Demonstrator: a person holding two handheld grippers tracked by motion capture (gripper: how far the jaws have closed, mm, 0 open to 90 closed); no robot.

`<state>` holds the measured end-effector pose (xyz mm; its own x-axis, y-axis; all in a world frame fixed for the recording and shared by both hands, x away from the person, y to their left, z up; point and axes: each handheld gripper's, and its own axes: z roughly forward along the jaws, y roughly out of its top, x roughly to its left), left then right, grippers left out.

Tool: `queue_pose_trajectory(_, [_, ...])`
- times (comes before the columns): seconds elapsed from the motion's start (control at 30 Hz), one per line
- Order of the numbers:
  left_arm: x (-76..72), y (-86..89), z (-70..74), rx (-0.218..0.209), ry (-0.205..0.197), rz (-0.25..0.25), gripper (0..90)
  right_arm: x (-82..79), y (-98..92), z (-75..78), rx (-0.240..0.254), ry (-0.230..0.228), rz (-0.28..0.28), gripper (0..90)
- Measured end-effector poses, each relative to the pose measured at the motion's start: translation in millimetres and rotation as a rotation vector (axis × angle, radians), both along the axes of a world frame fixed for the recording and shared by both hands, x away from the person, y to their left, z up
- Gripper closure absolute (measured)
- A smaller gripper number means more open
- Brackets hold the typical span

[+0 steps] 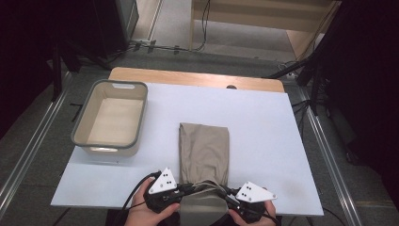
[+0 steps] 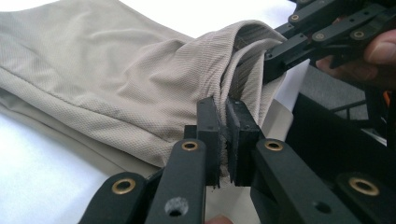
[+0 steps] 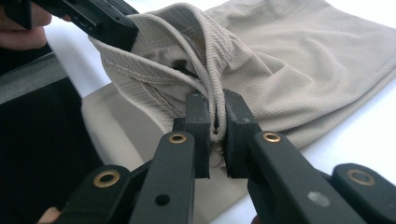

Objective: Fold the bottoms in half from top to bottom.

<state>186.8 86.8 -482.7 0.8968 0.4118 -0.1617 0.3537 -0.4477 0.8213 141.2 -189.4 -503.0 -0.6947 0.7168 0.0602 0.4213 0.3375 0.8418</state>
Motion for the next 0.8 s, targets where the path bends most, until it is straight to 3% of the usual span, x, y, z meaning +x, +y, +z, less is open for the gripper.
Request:
queue_pose_trajectory(0.1, [-5.8,1.2,0.0,-0.002,0.012,-0.006,85.8,-4.7,-0.7,0.8,0.009,0.008,0.009,80.7])
queue_pose_trajectory(0.2, [-9.6,2.4,-1.8,0.018,0.025,-0.026,83.9,-8.9,-1.9,0.5,0.027,0.037,0.033,73.5])
queue_pose_trajectory(0.23, [-9.4,2.8,-3.0,0.028,0.037,-0.049,73.5,-9.8,-3.2,0.4,0.041,0.074,0.069,56.0])
queue_pose_trajectory(0.27, [-9.6,4.3,-3.6,0.02,0.036,-0.063,73.5,-9.8,-3.2,0.4,0.041,0.074,0.069,56.0])
queue_pose_trajectory(0.3, [-9.7,6.6,-2.8,0.005,0.033,-0.066,67.3,-10.4,-3.9,1.3,0.04,0.078,0.079,47.4])
queue_pose_trajectory(0.33, [-8.7,8.2,-1.1,-0.013,0.034,-0.067,51.2,-10.9,-5.6,4.4,0.043,0.08,0.095,32.3])
queue_pose_trajectory(0.37, [-7.4,9.1,1.2,-0.026,0.037,-0.063,51.2,-10.9,-5.6,4.4,0.043,0.08,0.095,32.3])
queue_pose_trajectory(0.43, [-4.7,11.0,5.5,-0.043,0.031,-0.043,31.1,-10.0,-8.6,11.4,0.067,0.058,0.083,17.5])
queue_pose_trajectory(0.47, [-2.8,12.2,7.1,-0.048,0.026,-0.044,31.1,-10.0,-8.6,11.4,0.067,0.058,0.083,17.5])
queue_pose_trajectory(0.57, [4.7,14.8,11.0,-0.049,0.017,-0.015,13.7,-4.2,-12.8,20.4,0.097,0.048,0.086,6.4])
queue_pose_trajectory(0.63, [11.8,16.7,13.9,-0.066,0.022,-0.012,13.5,-1.9,-13.7,21.8,0.103,0.051,0.085,4.4])
queue_pose_trajectory(0.67, [15.5,17.0,15.9,-0.063,0.02,-0.007,9.0,3.6,-14.6,23.9,0.103,0.048,0.08,0.0])
queue_pose_trajectory(0.8, [31.4,16.0,23.6,-0.063,0.002,0.013,4.1,12.8,-15.6,27.2,0.099,0.042,0.065,0.0])
